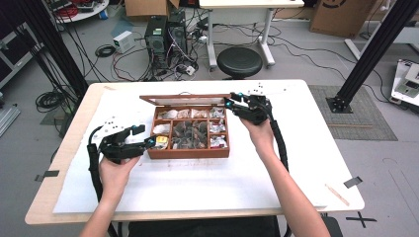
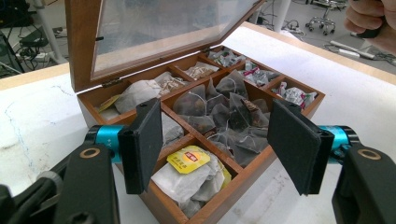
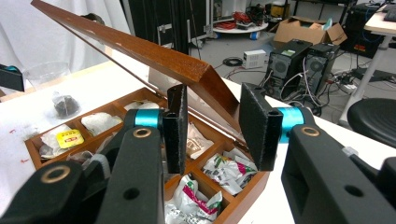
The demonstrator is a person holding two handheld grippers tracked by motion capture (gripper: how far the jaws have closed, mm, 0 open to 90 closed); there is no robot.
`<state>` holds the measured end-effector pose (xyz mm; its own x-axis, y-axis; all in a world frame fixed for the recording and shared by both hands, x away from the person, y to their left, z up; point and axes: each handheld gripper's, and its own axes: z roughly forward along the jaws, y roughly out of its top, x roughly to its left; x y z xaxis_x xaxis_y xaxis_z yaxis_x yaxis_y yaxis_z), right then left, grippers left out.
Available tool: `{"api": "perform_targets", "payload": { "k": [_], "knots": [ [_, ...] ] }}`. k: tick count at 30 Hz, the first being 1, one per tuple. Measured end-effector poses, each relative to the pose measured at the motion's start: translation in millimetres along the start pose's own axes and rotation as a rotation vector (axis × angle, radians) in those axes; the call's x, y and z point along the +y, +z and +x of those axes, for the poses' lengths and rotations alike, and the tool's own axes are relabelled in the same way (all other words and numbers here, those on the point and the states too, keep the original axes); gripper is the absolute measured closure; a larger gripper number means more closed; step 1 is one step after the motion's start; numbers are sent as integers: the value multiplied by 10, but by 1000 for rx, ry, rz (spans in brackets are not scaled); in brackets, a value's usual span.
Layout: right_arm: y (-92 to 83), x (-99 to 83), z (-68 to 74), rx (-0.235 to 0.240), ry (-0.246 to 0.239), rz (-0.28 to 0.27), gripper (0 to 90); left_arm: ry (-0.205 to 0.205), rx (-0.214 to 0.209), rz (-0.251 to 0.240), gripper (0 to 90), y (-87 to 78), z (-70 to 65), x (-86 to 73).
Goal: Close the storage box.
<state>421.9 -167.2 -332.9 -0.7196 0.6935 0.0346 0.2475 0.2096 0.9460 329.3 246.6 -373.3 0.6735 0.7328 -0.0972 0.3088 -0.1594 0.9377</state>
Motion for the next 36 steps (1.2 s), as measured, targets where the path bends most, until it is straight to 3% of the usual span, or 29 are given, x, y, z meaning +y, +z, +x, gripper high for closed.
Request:
{"api": "perform_targets", "payload": {
  "k": [36],
  "knots": [
    [-11, -22, -2, -22, 22, 4, 568, -3, -6, -9, 357, -8, -14, 4]
  ]
}}
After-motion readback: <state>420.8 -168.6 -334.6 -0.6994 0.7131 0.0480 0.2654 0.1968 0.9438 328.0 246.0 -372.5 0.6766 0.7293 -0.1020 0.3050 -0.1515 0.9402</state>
